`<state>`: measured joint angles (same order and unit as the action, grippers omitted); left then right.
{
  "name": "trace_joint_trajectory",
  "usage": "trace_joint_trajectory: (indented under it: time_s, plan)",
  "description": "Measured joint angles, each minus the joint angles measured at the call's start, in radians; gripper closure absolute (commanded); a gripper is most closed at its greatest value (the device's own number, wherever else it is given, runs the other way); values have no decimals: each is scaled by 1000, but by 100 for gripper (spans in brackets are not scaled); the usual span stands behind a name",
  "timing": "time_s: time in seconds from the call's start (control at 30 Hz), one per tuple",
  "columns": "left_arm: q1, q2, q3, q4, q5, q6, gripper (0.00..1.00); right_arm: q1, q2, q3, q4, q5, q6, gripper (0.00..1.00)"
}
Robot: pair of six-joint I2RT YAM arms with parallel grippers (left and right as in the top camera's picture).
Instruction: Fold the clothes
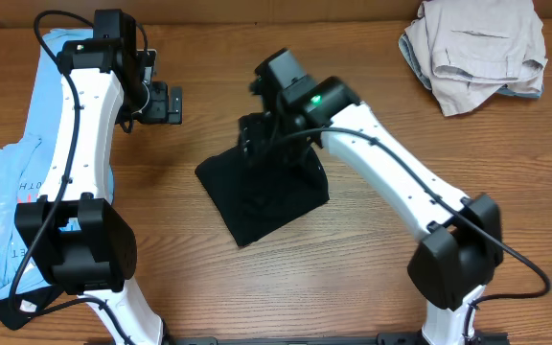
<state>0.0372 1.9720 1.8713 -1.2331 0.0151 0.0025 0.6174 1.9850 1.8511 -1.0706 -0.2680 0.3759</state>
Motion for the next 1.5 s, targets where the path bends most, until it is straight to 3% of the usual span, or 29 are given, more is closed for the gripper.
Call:
trace_joint_trajectory:
  time_s: [0.2, 0.5, 0.7, 0.77, 0.87, 0.97, 1.17, 1.5]
  plan:
    - [0, 0, 0, 0, 0, 0, 0, -23, -13, -30, -98, 80, 95, 41]
    - [0, 0, 0, -10, 0, 0, 0, -19, -13, -256, 26, 121, 211, 41]
    - [0, 0, 0, -12, 0, 0, 0, -22, -13, -282, 60, 157, 234, 41]
    - [0, 0, 0, -11, 0, 0, 0, -30, -13, -283, 94, 182, 234, 51]
    - [0, 0, 0, -11, 0, 0, 0, -50, -13, -284, 163, 217, 229, 78]
    - [0, 0, 0, -12, 0, 0, 0, -74, -13, -284, 192, 243, 217, 96]
    - [0, 0, 0, -11, 0, 0, 0, -91, -13, -261, 158, 252, 146, 96]
    - [0, 0, -1, 27, 0, 0, 0, 5, -21, 25, -31, 185, 60, 96]
